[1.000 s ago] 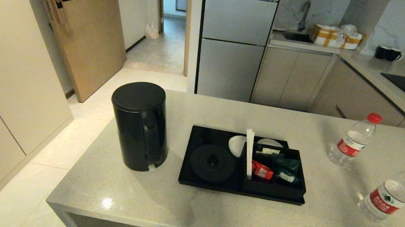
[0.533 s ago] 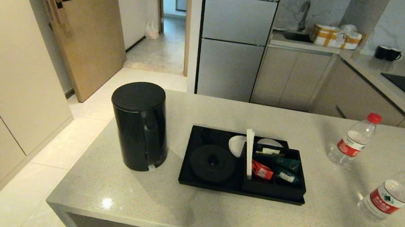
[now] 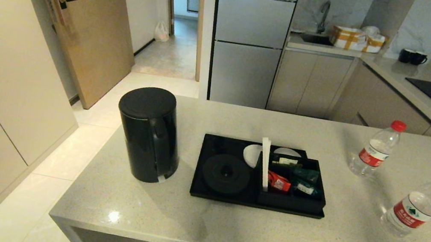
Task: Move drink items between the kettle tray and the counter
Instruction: Return the bottled water to its original position
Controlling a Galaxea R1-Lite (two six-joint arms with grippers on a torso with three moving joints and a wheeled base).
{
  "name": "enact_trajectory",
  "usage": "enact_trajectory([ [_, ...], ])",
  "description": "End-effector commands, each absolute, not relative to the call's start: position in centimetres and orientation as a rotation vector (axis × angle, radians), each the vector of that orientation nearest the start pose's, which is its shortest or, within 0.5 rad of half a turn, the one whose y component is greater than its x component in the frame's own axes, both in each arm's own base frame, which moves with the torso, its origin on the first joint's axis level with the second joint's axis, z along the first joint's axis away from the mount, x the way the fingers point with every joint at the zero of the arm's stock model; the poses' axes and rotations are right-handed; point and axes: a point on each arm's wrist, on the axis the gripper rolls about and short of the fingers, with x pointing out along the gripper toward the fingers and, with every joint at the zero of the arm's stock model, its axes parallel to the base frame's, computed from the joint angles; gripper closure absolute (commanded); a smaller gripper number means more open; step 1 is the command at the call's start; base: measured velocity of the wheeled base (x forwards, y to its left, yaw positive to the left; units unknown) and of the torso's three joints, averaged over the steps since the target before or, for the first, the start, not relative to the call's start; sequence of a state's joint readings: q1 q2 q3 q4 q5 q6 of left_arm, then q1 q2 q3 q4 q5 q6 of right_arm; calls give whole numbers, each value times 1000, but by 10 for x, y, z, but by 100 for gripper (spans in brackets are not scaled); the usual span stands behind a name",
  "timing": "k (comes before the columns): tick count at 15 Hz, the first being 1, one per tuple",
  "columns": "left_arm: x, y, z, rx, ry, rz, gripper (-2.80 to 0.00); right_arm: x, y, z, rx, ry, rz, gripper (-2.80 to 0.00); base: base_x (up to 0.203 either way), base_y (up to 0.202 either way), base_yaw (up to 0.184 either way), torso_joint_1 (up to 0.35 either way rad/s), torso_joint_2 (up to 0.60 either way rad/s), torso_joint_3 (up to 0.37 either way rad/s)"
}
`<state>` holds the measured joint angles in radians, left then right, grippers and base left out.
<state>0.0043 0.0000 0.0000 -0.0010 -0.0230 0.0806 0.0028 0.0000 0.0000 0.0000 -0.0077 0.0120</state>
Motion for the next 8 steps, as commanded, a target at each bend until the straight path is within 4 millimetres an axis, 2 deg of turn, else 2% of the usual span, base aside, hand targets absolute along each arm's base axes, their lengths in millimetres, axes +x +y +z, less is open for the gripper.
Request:
enact_trajectory([
  [1, -23, -1, 76, 81, -2, -20, 0, -23, 0, 76, 12, 2, -5, 0, 0, 0, 0, 0, 0, 0],
  [8, -23, -1, 76, 81, -2, -20, 0, -23, 0, 76, 12, 2, -5, 0, 0, 0, 0, 0, 0, 0],
])
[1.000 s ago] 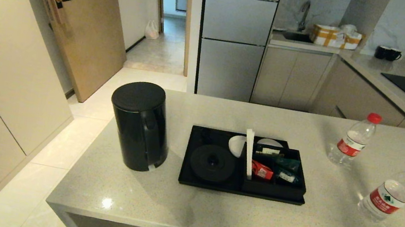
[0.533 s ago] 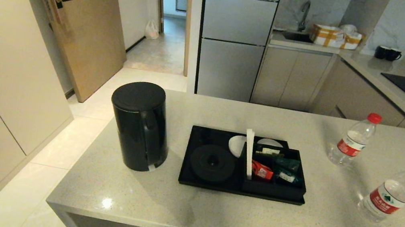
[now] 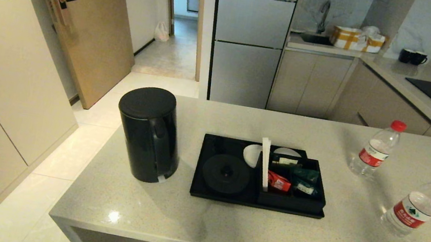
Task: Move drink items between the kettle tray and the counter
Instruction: Return the bottled water to its original position
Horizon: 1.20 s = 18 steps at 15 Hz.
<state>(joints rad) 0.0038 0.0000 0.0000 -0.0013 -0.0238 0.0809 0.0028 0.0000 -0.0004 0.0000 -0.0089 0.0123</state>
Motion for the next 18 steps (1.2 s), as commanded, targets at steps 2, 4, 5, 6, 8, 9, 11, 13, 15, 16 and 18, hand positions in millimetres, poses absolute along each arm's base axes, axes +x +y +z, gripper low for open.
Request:
enact_trajectory([
  [2, -23, -1, 76, 81, -2, -20, 0, -23, 0, 76, 12, 2, -5, 0, 0, 0, 0, 0, 0, 0],
  [4, -23, -1, 76, 81, -2, -18, 0, -23, 0, 76, 12, 2, -5, 0, 0, 0, 0, 0, 0, 0],
  [5, -23, -1, 76, 81, -2, -20, 0, -23, 0, 76, 12, 2, -5, 0, 0, 0, 0, 0, 0, 0],
  [6, -23, -1, 75, 82, -1, -18, 0, -23, 0, 75, 12, 3, -5, 0, 0, 0, 0, 0, 0, 0],
  [8, -23, -1, 76, 81, -2, -20, 0, -23, 0, 76, 9, -2, -6, 0, 0, 0, 0, 0, 0, 0],
  [9, -23, -1, 76, 83, -2, -20, 0, -23, 0, 75, 14, 1, -6, 0, 0, 0, 0, 0, 0, 0],
  [11, -23, -1, 76, 81, -2, -18, 0, -23, 0, 75, -14, 8, -1, 0, 0, 0, 0, 0, 0, 0],
  [13, -23, -1, 76, 82, -2, -19, 0, -23, 0, 76, -51, 11, 6, 0, 0, 0, 0, 0, 0, 0],
  [15, -23, -1, 76, 81, -2, -18, 0, -25, 0, 75, -94, 68, 18, 0, 0, 0, 0, 0, 0, 0],
  [16, -23, -1, 76, 81, -2, -18, 0, -25, 0, 75, -93, 73, 19, 0, 0, 0, 0, 0, 0, 0],
  [18, -23, -1, 75, 81, -1, -19, 0, -25, 0, 75, -92, 72, 18, 0, 0, 0, 0, 0, 0, 0],
])
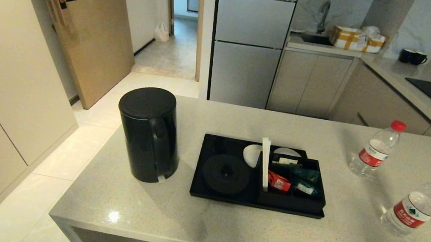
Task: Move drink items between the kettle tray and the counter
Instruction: Return the bottled water to its original position
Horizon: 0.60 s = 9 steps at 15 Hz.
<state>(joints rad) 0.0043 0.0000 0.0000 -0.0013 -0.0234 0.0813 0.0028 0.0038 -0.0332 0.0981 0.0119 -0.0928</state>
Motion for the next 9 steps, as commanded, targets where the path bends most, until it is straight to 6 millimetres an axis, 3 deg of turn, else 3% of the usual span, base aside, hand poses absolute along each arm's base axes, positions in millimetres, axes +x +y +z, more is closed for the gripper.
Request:
enact_trajectory([
  [1, -23, -1, 76, 83, -2, -20, 0, -25, 0, 78, -84, 65, 18, 0, 0, 0, 0, 0, 0, 0],
  [2, -23, -1, 75, 82, -1, -20, 0, -28, 0, 92, -68, 36, 28, 0, 0, 0, 0, 0, 0, 0],
  [4, -23, -1, 76, 81, -2, -20, 0, -29, 2, 144, 38, -13, 80, 0, 0, 0, 0, 0, 0, 0],
  [5, -23, -1, 76, 81, -2, -19, 0, -20, 2, 171, 76, 15, 105, 0, 0, 0, 0, 0, 0, 0],
  [7, -23, -1, 76, 81, -2, -20, 0, 15, 4, 217, 113, 105, 165, 0, 0, 0, 0, 0, 0, 0],
  [9, -23, -1, 76, 81, -2, -20, 0, 57, 6, 243, 116, 193, 241, 0, 0, 0, 0, 0, 0, 0],
])
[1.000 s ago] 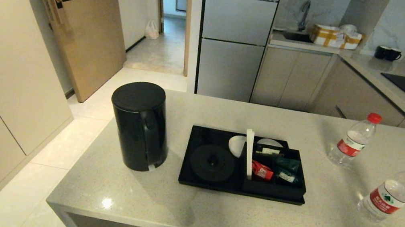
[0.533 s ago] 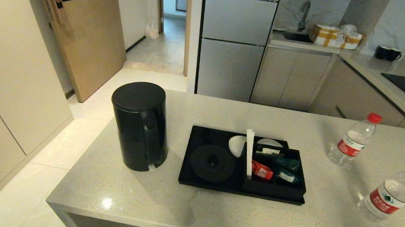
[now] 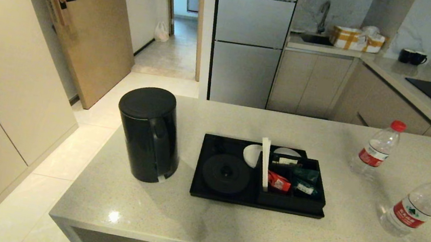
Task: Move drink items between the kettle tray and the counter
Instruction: Return the bottled water to its original position
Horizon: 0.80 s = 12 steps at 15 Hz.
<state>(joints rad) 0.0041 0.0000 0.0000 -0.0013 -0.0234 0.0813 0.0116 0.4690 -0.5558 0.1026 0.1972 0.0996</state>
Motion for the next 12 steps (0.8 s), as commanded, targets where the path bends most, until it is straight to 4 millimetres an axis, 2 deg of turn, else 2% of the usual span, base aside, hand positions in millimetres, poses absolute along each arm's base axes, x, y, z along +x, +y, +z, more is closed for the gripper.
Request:
enact_trajectory([
  [1, -23, -1, 76, 81, -2, -20, 0, 85, 9, 250, 118, 241, 277, 0, 0, 0, 0, 0, 0, 0],
  [3, -23, -1, 76, 81, -2, -18, 0, 144, 16, 250, 106, 337, 287, 0, 0, 0, 0, 0, 0, 0],
  [4, -23, -1, 76, 81, -2, -18, 0, 177, 21, 243, 86, 380, 240, 0, 0, 0, 0, 0, 0, 0],
  [7, -23, -1, 76, 83, -2, -20, 0, 254, 32, 206, 14, 406, 40, 0, 0, 0, 0, 0, 0, 0],
  [9, -23, -1, 76, 83, -2, -18, 0, 291, 36, 184, -43, 298, -72, 0, 0, 0, 0, 0, 0, 0],
  [11, -23, -1, 76, 81, -2, -18, 0, 311, 36, 152, -156, 311, -162, 0, 0, 0, 0, 0, 0, 0],
  [12, -23, -1, 76, 81, -2, -20, 0, 319, 35, 144, -205, 304, -243, 0, 0, 0, 0, 0, 0, 0],
])
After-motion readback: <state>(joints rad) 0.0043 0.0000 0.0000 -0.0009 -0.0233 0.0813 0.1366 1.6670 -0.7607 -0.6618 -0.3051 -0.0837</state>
